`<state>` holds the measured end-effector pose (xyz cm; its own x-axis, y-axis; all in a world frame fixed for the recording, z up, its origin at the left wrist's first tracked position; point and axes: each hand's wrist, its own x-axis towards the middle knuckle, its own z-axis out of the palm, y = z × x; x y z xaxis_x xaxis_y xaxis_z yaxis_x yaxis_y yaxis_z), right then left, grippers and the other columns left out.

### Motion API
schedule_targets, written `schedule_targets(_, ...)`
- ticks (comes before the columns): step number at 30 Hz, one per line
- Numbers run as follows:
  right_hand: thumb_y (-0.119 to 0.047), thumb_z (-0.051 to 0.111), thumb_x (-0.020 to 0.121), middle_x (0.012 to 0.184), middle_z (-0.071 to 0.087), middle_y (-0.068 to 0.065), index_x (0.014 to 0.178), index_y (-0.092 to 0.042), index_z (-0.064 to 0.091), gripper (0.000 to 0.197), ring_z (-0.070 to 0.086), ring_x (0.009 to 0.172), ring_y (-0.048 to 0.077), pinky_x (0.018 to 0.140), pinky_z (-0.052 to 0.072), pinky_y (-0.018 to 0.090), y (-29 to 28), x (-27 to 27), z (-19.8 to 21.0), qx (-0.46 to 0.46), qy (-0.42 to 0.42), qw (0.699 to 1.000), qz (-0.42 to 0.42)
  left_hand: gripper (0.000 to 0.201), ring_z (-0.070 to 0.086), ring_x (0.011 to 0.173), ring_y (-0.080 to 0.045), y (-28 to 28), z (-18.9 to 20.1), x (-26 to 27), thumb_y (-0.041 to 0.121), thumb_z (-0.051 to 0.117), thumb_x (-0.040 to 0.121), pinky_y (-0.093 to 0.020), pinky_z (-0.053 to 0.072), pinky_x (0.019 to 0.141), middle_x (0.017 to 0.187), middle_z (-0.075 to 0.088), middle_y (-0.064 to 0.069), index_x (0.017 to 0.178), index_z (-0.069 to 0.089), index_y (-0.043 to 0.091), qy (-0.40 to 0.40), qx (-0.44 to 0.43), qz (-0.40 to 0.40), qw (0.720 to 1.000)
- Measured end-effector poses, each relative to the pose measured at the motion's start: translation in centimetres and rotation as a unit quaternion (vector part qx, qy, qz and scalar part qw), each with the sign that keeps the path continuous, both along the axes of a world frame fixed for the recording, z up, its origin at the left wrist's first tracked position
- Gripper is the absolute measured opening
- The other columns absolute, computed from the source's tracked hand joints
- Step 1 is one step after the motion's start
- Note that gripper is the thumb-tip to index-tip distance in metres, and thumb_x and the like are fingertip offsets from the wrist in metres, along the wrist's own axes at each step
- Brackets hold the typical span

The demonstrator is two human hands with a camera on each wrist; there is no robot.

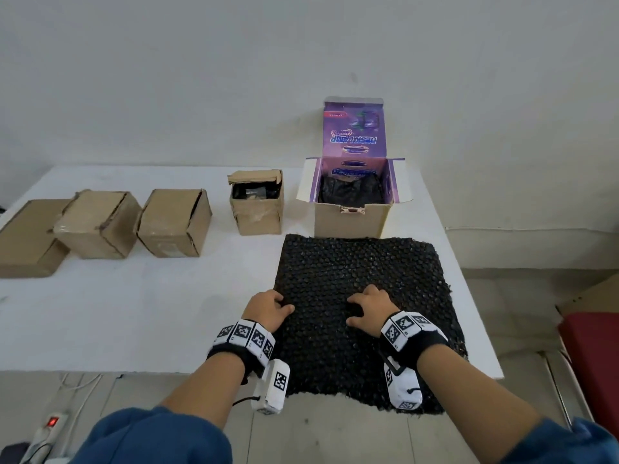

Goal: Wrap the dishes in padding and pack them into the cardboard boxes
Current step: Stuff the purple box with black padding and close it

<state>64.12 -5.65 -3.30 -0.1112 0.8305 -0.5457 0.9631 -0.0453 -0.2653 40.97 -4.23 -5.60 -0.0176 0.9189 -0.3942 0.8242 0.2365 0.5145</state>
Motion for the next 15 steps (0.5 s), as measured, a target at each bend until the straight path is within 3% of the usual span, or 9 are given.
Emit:
schedule_targets(6, -0.044, 0.057, 0.089, 0.139, 0.029, 0.009, 0.14, -0.024, 0.039, 0.058, 0.028, 0.13, 0.031, 0.11, 0.033, 0.039, -0.6, -0.6, -0.7, 0.029, -0.004, 0.999, -0.018, 0.031, 0.061, 0.099, -0.021, 0.2, -0.5, -0.3, 0.035, 0.067, 0.085, -0.025, 0.043, 0.083, 0.101, 0.067, -0.006, 0.104, 0.064, 0.01, -0.054, 0.027, 0.012, 0.998)
schedule_targets(9, -0.047, 0.053, 0.09, 0.141, 0.029, 0.01, 0.142, -0.023, 0.036, 0.06, 0.027, 0.132, 0.031, 0.111, 0.032, 0.039, -1.2, -1.0, -0.9, 0.035, -0.01, 0.999, -0.031, 0.018, 0.06, 0.088, -0.023, 0.5, -0.7, -0.3, 0.032, 0.069, 0.083, -0.032, 0.048, 0.084, 0.084, 0.062, -0.002, 0.081, 0.06, 0.017, -0.132, 0.026, 0.014, 0.991)
schedule_targets(11, -0.052, 0.048, 0.091, 0.142, 0.03, 0.011, 0.142, -0.022, 0.037, 0.06, 0.027, 0.133, 0.032, 0.111, 0.031, 0.041, -1.3, -1.3, -0.6, 0.028, -0.004, 0.998, -0.05, 0.021, 0.057, 0.078, -0.019, 0.7, -0.2, -0.1, 0.031, 0.068, 0.083, -0.04, 0.051, 0.082, 0.073, 0.056, 0.003, 0.071, 0.053, 0.023, -0.194, 0.021, -0.001, 0.981)
schedule_targets(15, -0.056, 0.04, 0.093, 0.129, 0.049, 0.013, 0.131, -0.018, 0.05, 0.054, 0.043, 0.124, 0.03, 0.107, 0.034, 0.037, -1.0, -2.4, 0.8, 0.08, 0.1, 0.987, -0.1, 0.019, 0.051, 0.067, -0.011, 1.1, 1.8, 1.2, 0.032, 0.065, 0.086, -0.034, 0.044, 0.072, 0.067, 0.053, 0.009, 0.071, 0.053, 0.028, -0.272, 0.03, -0.075, 0.959)
